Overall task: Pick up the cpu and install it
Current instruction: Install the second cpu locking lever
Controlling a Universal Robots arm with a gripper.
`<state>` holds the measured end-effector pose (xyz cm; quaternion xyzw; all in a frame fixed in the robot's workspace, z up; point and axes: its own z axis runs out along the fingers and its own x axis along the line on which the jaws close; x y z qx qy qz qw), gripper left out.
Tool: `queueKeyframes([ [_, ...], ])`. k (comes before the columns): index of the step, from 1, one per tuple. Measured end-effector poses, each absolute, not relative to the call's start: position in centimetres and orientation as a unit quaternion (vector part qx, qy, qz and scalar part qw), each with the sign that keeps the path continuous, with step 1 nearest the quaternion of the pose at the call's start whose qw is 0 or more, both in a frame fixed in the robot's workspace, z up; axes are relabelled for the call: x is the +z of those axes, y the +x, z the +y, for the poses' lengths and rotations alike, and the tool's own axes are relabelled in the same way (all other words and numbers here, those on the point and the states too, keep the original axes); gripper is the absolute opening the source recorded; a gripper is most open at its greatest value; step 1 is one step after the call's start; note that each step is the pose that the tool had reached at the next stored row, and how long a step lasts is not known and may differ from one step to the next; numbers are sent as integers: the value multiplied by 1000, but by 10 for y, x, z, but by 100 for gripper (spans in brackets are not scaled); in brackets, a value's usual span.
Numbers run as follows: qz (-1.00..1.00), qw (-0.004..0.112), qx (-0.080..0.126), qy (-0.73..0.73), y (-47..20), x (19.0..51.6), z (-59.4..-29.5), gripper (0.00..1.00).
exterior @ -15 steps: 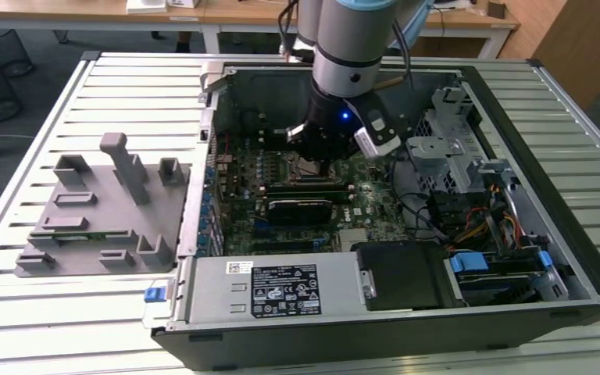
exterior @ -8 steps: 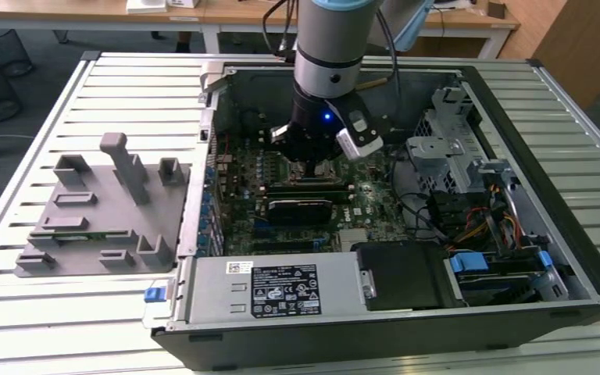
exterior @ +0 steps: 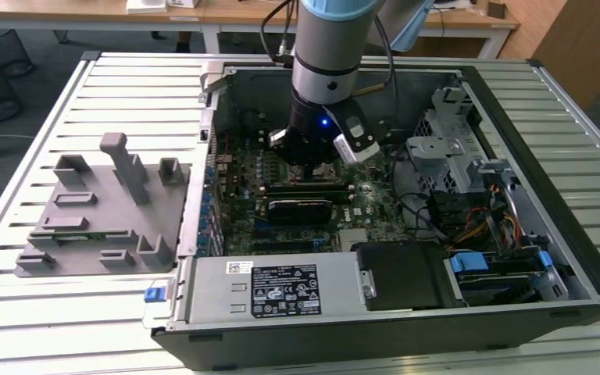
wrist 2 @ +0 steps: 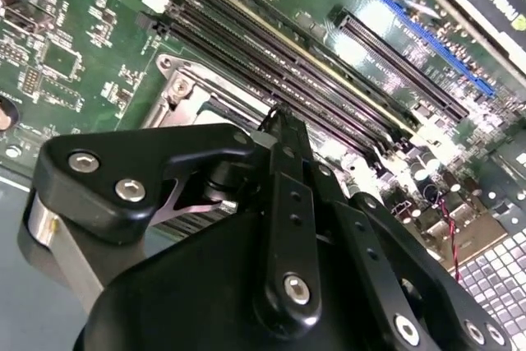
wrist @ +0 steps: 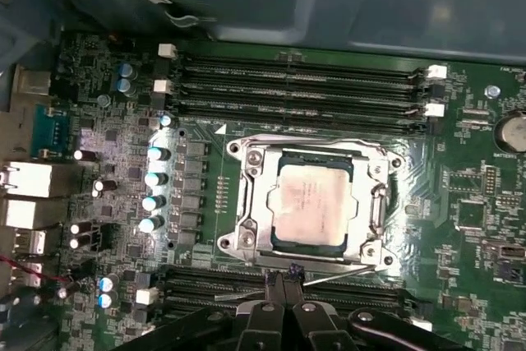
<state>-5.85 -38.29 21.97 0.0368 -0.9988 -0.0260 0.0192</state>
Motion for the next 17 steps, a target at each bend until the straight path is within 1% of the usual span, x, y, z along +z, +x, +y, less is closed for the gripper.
queueKeyframes([
  [3,-999,19,-33,37,-63,218,-383,11],
  [7,-998,18,-50,37,-68,217,-387,11],
  [12,-997,18,-60,38,-70,216,-396,11],
  [17,-996,17,-76,38,-73,215,-402,11],
])
